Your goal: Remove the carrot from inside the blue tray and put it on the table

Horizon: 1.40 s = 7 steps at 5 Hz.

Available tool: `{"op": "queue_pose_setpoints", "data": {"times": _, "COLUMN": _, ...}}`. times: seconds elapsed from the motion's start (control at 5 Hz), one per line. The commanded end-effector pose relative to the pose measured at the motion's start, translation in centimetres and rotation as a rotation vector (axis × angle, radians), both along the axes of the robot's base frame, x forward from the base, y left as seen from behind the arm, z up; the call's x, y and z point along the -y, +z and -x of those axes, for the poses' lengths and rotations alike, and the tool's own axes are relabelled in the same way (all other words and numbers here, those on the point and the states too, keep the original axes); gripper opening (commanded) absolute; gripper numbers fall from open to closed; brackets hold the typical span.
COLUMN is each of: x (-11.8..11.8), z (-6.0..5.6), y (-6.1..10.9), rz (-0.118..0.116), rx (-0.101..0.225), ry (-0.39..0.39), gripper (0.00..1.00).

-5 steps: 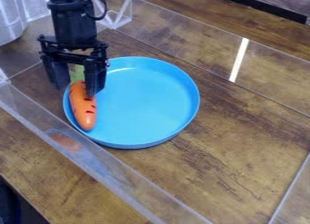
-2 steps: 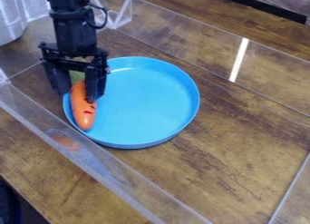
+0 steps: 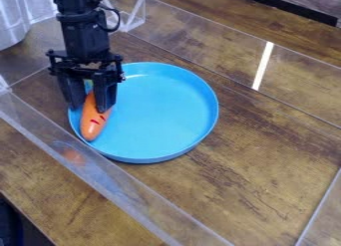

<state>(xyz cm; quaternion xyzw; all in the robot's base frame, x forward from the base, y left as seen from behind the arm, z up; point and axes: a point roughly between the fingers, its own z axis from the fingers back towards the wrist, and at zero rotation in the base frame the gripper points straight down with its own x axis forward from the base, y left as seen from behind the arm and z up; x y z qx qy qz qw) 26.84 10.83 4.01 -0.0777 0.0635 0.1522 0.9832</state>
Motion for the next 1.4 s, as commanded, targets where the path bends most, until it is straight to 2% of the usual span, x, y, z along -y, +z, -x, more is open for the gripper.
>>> {"op": "queue_pose_setpoints", "data": {"times": 0.0, "x": -0.6, "z": 0.1, "y": 0.9, "rz": -0.026, "rx": 0.016, "ry": -0.008, "gripper": 0.00}}
{"op": "queue_pose_setpoints", "data": {"times": 1.2, "x": -1.0, "z": 0.8, "y": 2.1, "rz": -0.067, "rx": 0.009, "ry": -0.050, "gripper": 0.00}}
